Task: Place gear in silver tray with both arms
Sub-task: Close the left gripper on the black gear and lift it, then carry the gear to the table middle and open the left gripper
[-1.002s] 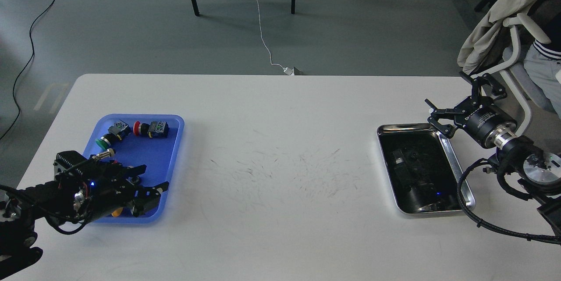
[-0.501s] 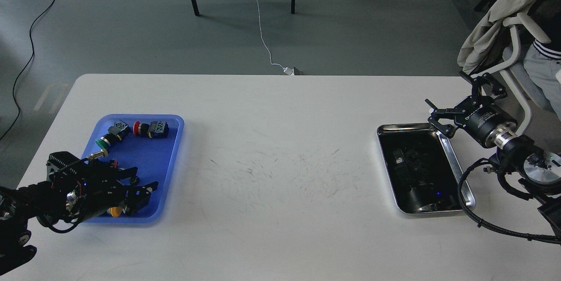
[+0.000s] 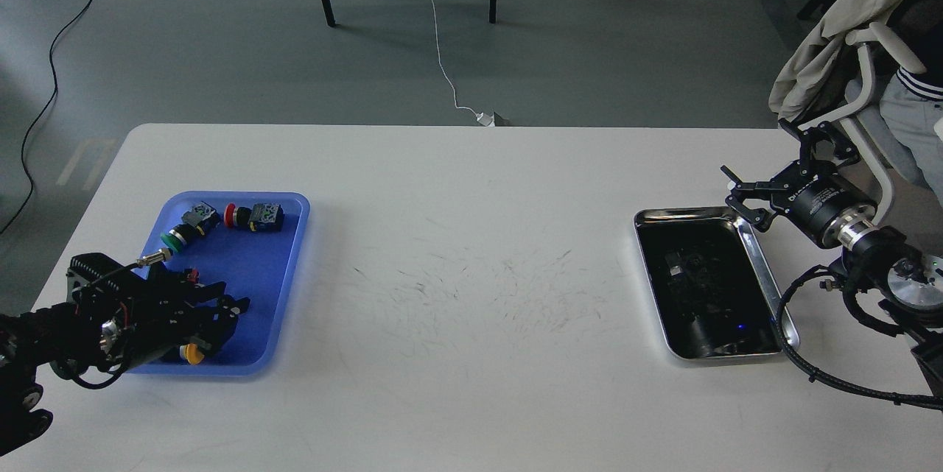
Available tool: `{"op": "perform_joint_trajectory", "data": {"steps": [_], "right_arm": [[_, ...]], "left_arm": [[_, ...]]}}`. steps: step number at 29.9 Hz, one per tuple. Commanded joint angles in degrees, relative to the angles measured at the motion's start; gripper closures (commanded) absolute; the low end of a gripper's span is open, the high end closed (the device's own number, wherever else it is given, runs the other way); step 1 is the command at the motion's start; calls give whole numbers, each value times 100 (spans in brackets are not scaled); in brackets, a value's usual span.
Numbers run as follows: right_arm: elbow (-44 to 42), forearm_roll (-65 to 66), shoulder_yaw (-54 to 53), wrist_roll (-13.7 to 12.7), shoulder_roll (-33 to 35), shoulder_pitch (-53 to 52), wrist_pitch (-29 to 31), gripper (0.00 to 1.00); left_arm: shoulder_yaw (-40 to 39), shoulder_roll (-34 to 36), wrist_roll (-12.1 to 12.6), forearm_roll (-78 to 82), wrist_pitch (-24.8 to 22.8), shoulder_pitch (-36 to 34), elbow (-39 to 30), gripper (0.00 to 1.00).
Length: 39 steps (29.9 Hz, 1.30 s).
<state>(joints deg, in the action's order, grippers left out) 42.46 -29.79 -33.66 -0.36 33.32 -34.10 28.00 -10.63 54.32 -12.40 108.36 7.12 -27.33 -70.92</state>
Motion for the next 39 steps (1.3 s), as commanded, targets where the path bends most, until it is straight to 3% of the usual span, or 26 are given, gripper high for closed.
{"op": "perform_joint_trajectory", "data": {"steps": [1,5,12,16,19,23,27,30,35,39], "right_arm": [[-1,0,0,1,-1,0,0,2],[-1,0,-9,1,-1,0,0,2],[-1,0,-9,1,-1,-9,0,2],[-1,0,-18,1,8,-9,0,2],[8,0,-18,1,69,-18,0,2],[69,0,-9,1,219,-79,0,2],[8,17,-44,9,254,-115,0,2],[-27,26,-141,62,245,-123,0,2],[-282,26,-158,62,202,-123,0,2],[-326,26,-150,62,210,-106,0,2]], "left_arm": [[8,9,0,1,-26,0,8,76],[-1,26,0,1,-35,0,25,91],[-194,298,0,19,-26,-35,-106,95],[-378,658,53,-148,-88,-298,-755,95],[-440,1071,176,-481,-394,-772,-1616,95],[-458,985,746,-816,-869,-1510,-2566,95],[-449,-470,1309,-904,-1002,-1872,-2586,95],[-405,-1780,1652,-808,-1055,-1881,-2121,95],[-265,-3504,1732,-580,-1046,-1828,-1102,94],[-247,-4437,1671,-351,-1028,-1627,-477,94]]}}
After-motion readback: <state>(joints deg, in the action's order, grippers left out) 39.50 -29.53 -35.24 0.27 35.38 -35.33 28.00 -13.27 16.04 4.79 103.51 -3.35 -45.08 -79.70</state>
